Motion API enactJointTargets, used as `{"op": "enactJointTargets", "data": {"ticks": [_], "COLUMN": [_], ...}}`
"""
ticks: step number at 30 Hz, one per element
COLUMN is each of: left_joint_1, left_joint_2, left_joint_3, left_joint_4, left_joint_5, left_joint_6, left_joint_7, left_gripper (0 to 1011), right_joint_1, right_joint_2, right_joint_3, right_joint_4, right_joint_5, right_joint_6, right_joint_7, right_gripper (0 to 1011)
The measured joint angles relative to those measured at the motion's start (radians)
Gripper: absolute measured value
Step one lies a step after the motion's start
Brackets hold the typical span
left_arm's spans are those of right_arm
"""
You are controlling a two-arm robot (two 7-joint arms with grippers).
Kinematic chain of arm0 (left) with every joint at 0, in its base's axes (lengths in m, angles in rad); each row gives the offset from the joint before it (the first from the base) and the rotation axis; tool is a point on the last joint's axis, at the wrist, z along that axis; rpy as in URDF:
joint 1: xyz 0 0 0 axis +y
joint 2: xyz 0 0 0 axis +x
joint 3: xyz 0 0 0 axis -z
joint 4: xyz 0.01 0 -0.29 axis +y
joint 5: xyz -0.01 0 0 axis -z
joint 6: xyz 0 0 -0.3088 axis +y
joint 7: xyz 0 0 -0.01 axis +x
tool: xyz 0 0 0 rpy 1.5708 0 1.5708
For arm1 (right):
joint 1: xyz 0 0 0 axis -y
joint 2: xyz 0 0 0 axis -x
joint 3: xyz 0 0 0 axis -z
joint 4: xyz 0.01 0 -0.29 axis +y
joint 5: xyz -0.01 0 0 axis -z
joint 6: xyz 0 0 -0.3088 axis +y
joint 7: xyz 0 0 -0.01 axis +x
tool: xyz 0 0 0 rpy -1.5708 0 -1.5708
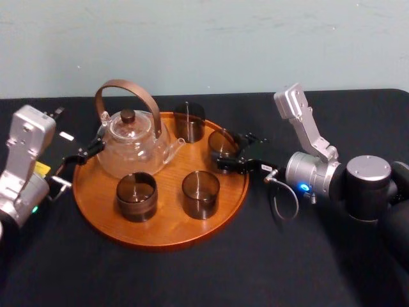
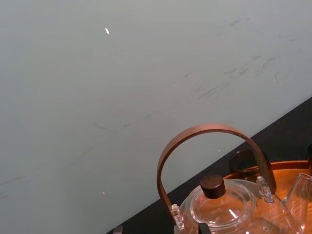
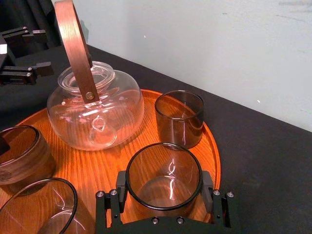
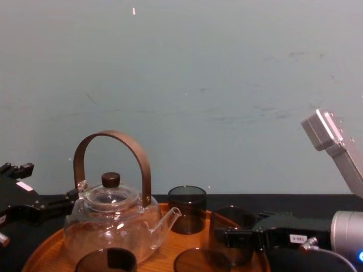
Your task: Pick up the glass from the table and place it on the tray.
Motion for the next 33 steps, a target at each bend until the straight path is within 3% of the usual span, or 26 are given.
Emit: {"op": "enactJointTargets", "data": {"ticks": [4, 9, 18, 28, 33], "left_joint_1": [0.000, 0.000, 0.000, 0.000, 0.000], "left_joint_2": [0.000, 0.000, 0.000, 0.000, 0.000], "left_joint_3": [0.000, 0.000, 0.000, 0.000, 0.000], "left_joint_4": [0.000, 0.000, 0.000, 0.000, 0.000], "left_joint_5": [0.000, 0.000, 0.000, 0.000, 0.000], "left_joint_6": [0.000, 0.000, 0.000, 0.000, 0.000], "left_joint_7": [0.000, 0.000, 0.000, 0.000, 0.000], "left_gripper": [1001, 1001, 1002, 1001, 1001], "right_joint_1": [0.000, 0.000, 0.001, -0.032, -0.060], "right_joint_2": [0.000, 0.001, 0.002, 0.034, 0.065], "right_joint_3": [0.000, 0.000, 0.003, 0.025, 0.048], "right_joint_4": [0.000, -0.001, -0.003, -0.084, -0.161], "right_joint_5": [0.000, 0.001, 0.008, 0.026, 0.053], "right_joint_6": [0.000, 0.000, 0.000, -0.009, -0.008], "right_joint_7": [0.000, 0.000, 0.006, 0.008, 0.007], "right_gripper": [904, 997, 1002, 1002, 1002]}}
